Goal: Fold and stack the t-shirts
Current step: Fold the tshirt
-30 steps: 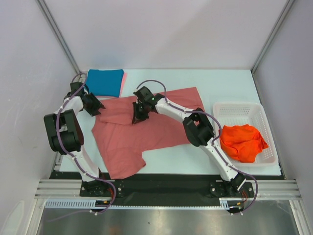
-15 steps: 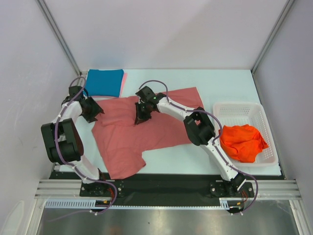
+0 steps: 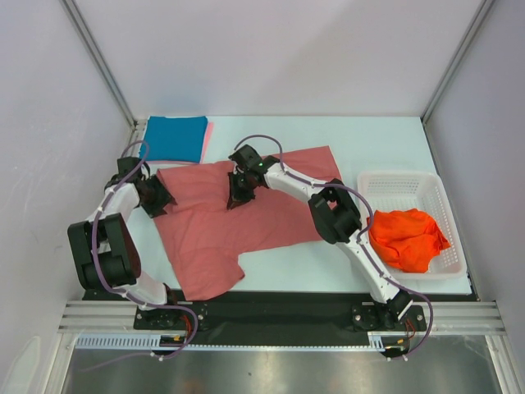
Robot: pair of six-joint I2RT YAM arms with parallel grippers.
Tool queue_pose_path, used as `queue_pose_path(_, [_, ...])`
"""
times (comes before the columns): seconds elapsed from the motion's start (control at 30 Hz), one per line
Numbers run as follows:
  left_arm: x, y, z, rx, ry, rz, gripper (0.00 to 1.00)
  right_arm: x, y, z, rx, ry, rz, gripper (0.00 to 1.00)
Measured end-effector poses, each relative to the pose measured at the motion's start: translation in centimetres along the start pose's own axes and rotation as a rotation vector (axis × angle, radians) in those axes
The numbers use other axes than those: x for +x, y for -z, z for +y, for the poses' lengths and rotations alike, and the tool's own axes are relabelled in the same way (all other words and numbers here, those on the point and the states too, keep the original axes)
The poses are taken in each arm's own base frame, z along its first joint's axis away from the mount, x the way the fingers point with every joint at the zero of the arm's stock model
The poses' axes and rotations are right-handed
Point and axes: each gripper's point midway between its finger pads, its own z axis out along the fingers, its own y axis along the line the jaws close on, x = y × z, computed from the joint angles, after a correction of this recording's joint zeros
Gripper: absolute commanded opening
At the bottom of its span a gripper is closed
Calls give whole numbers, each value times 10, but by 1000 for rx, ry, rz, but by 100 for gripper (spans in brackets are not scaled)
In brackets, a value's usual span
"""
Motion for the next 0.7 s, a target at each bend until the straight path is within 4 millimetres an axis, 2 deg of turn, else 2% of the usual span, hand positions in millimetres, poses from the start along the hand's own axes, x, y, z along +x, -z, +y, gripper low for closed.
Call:
queue_pose_path(0.2, [-9, -4, -10, 58, -40, -28, 54, 2, 1, 0, -3, 1, 1, 4])
queue_pose_path(0.53, [0, -21, -21, 137, -36, 36, 50, 1, 1, 1, -8, 0, 1, 4])
queue_pose_path(0.6, [2, -21, -23, 150, -33, 49, 46, 1, 2, 1, -10, 0, 2, 4])
queue_pose_path(0.63, [3, -21, -24, 156, -32, 56, 40, 1, 2, 1, -11, 1, 2, 4])
queue_pose_path(0.7, [7, -22, -26, 165, -22, 73, 34, 0, 2, 0, -13, 4, 2, 3])
